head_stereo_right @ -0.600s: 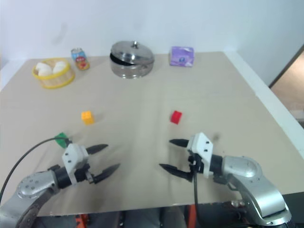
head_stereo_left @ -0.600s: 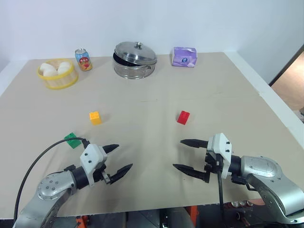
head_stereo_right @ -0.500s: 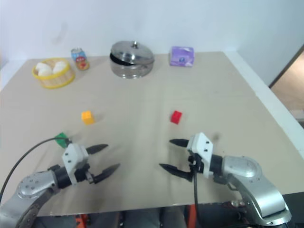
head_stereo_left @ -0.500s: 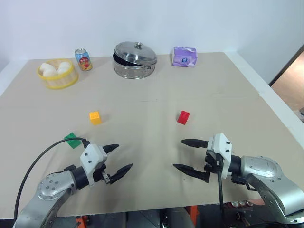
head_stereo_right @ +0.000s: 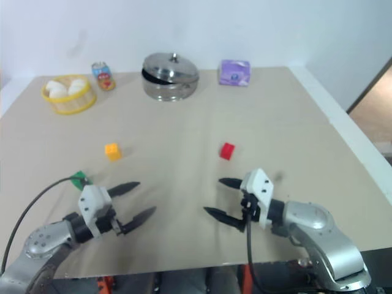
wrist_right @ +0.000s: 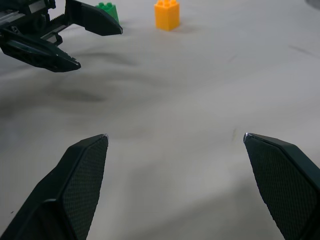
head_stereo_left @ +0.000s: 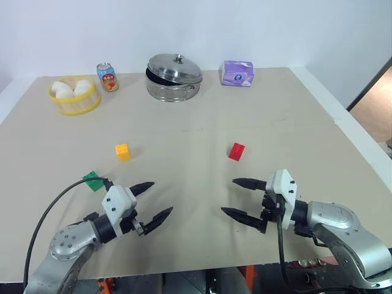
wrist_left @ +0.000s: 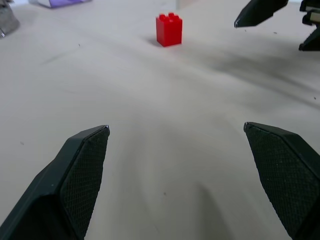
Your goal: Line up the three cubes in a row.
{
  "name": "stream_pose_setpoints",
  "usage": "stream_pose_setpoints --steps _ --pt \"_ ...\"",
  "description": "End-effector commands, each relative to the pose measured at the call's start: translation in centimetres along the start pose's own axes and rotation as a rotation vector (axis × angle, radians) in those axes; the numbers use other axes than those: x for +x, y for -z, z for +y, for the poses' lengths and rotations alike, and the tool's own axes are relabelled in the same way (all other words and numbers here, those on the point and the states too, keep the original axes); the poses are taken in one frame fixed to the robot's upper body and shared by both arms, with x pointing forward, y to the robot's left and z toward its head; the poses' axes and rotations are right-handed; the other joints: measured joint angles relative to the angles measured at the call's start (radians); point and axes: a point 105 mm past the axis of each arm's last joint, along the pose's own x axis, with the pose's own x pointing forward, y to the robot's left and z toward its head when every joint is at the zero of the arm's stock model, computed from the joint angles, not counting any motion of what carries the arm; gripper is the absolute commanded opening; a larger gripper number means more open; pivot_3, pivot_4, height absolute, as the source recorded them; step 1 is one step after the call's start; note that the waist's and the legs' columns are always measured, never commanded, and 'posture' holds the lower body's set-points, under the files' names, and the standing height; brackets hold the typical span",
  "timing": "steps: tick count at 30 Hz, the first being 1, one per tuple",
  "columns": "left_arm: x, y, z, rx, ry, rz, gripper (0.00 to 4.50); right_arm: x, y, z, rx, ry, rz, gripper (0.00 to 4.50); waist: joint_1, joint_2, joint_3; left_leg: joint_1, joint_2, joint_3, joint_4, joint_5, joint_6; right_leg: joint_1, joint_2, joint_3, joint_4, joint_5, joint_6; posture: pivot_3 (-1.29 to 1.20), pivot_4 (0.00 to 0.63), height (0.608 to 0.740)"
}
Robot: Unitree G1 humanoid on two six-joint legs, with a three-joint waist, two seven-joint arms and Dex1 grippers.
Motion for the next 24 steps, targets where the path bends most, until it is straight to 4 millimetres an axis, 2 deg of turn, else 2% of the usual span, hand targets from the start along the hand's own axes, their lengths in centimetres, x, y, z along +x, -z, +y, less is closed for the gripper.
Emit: stream_pose_setpoints --steps 1,5,10,17,24 --pt "0.4 -1.9 0.4 0.040 -0.022 -0.085 4.45 -0.3 -2.4 -2.5 -0.091 0.134 -0.091 4.50 -0.001 0.000 0.000 0.000 0.000 0.000 0.000 0.000 0.000 0.000 0.000 0.000 0.000 0.000 0.000 0.00 0.150 0.740" --pt "1.4 -3.1 0.0 0.043 0.009 -0.127 4.45 0.0 -4.5 -6.1 -0.112 0.255 -0.150 4.50 -0.001 0.000 0.000 0.000 0.000 0.000 0.002 0.000 0.000 0.000 0.000 0.001 0.000 0.002 0.001 0.00 0.150 0.740" --pt "1.9 -3.0 -0.4 0.035 0.061 -0.123 4.45 1.7 -4.2 -9.2 -0.163 0.258 -0.066 4.50 -0.002 0.000 0.000 0.000 0.000 0.001 0.002 0.000 0.000 0.000 0.001 0.002 0.000 0.002 0.000 0.00 0.150 0.740" --pt "2.1 -3.0 -0.8 0.047 0.099 -0.113 4.45 3.7 -4.4 -12.5 -0.177 0.180 0.051 4.50 -0.004 0.000 0.000 -0.001 0.000 0.002 -0.001 0.000 0.001 -0.002 0.003 0.005 0.000 0.002 0.001 0.00 0.150 0.740" --pt "1.8 -3.2 -1.0 0.051 0.084 -0.115 4.45 4.1 -4.4 -14.4 -0.156 0.147 0.113 4.50 -0.003 0.000 0.000 0.000 0.001 0.002 -0.001 0.000 0.001 -0.002 0.004 0.005 0.000 0.002 0.001 0.00 0.150 0.740"
